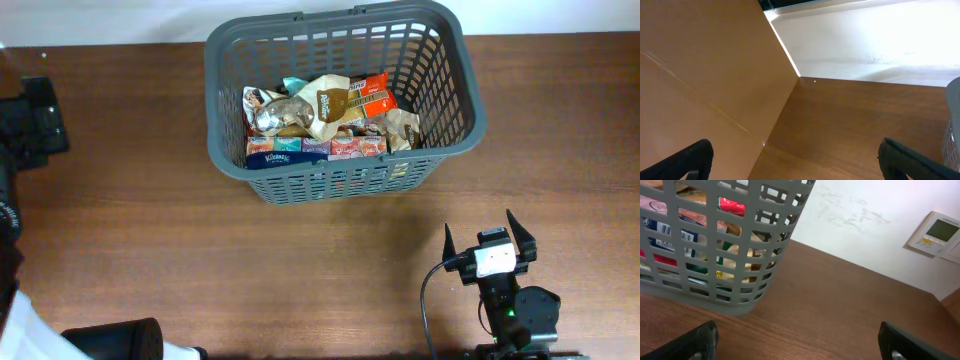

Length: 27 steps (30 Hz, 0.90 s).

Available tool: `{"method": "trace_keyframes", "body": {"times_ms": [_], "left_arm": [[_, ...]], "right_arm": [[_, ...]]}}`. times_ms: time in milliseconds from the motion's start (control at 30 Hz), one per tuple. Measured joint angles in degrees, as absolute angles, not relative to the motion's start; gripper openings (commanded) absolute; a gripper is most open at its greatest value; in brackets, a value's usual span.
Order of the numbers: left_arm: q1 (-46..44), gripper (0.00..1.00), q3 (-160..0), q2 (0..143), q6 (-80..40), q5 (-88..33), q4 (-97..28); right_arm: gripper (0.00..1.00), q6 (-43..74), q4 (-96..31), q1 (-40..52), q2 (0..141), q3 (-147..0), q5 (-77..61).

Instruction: Pack container

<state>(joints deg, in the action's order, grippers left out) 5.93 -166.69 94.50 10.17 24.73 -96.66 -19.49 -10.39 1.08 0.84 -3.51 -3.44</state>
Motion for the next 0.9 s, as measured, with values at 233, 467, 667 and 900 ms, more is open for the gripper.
{"method": "trace_keyframes", "body": {"times_ms": [233,467,667,900], "left_arm": [[6.0,0.99,-163.7,92.9,10.2,23.7,-95.9],[6.1,0.99,-126.7,73.0,7.6,-2.7,-66.3],[6.1,0.99,-82.1,53.1,-1.8,-8.8,-32.0],[6.1,0.99,-39.2,39.1,-7.9,-3.7,-2.1]], "right_arm": [[1.00,-19.5,-10.4,1.1,0.8,-3.5,-3.4],[0.99,-19.5,-10.3,1.1,0.8,-3.5,-3.4],[0.99,-19.5,-10.2,1.1,0.8,-3.5,-3.4],[0.99,-19.5,-10.2,1.1,0.7,-3.4,-3.4]]}}
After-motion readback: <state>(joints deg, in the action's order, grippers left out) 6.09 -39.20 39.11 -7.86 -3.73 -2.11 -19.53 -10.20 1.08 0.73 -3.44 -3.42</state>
